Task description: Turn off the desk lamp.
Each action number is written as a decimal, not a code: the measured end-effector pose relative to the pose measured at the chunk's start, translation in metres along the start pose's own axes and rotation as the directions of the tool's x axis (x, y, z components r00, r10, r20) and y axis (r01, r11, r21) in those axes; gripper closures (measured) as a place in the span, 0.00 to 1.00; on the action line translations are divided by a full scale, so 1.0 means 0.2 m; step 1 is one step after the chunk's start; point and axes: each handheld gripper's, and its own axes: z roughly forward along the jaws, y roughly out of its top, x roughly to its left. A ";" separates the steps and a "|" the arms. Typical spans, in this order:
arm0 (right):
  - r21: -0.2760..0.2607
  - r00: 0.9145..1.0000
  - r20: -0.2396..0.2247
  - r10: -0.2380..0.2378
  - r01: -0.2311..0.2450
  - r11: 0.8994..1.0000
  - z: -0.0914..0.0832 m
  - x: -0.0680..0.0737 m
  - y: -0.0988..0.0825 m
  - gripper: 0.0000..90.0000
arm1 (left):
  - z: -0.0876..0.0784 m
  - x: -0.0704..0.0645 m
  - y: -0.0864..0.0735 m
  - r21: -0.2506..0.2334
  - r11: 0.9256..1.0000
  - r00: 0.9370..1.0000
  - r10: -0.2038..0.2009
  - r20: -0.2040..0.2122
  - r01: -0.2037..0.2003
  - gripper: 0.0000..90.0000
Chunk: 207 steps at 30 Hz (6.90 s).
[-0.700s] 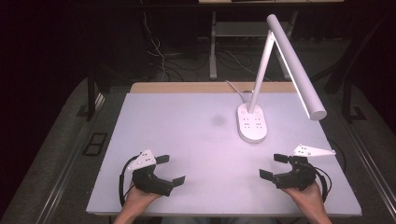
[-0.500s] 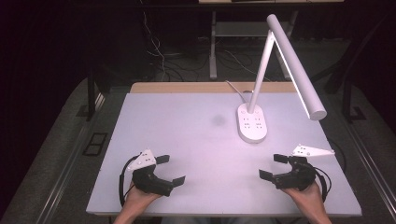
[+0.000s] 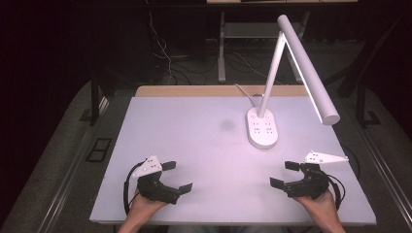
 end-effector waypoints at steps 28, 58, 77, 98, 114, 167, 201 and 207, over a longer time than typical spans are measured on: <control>0.065 1.000 -0.013 -0.023 0.024 0.998 -0.01 0.01 0.15 0.01 | -0.01 0.00 0.00 -0.004 1.000 1.000 -0.007 -0.013 0.007 0.00; 0.097 0.998 -0.003 -0.070 0.070 0.993 0.04 -0.05 0.38 0.01 | -0.01 0.00 -0.01 -0.002 1.000 1.000 -0.007 -0.014 0.007 0.00; 0.131 0.995 0.034 -0.092 0.087 0.988 0.11 -0.16 0.58 0.01 | -0.01 0.01 0.00 -0.004 1.000 1.000 -0.007 -0.019 0.007 0.00; 0.139 0.995 0.074 -0.065 0.054 0.989 0.21 -0.37 0.71 0.11 | -0.02 0.01 0.00 -0.010 1.000 1.000 -0.006 -0.019 0.006 0.00; 0.119 0.997 0.074 -0.029 0.020 0.993 0.28 -0.56 0.71 0.58 | -0.03 0.00 0.00 -0.017 1.000 1.000 -0.010 -0.017 0.010 0.00; 0.151 0.975 0.188 0.121 -0.151 0.977 0.62 -0.87 0.68 1.00 | -0.04 0.02 0.00 -0.022 1.000 0.999 -0.012 -0.033 0.011 0.00; 0.152 0.972 0.207 0.113 -0.146 0.978 0.62 -0.85 0.68 1.00 | -0.03 0.02 0.00 -0.015 1.000 1.000 -0.012 -0.027 0.012 0.00; 0.157 0.971 0.221 0.093 -0.129 0.979 0.63 -0.84 0.67 1.00 | -0.03 0.02 0.00 -0.014 1.000 1.000 -0.008 -0.025 0.008 0.00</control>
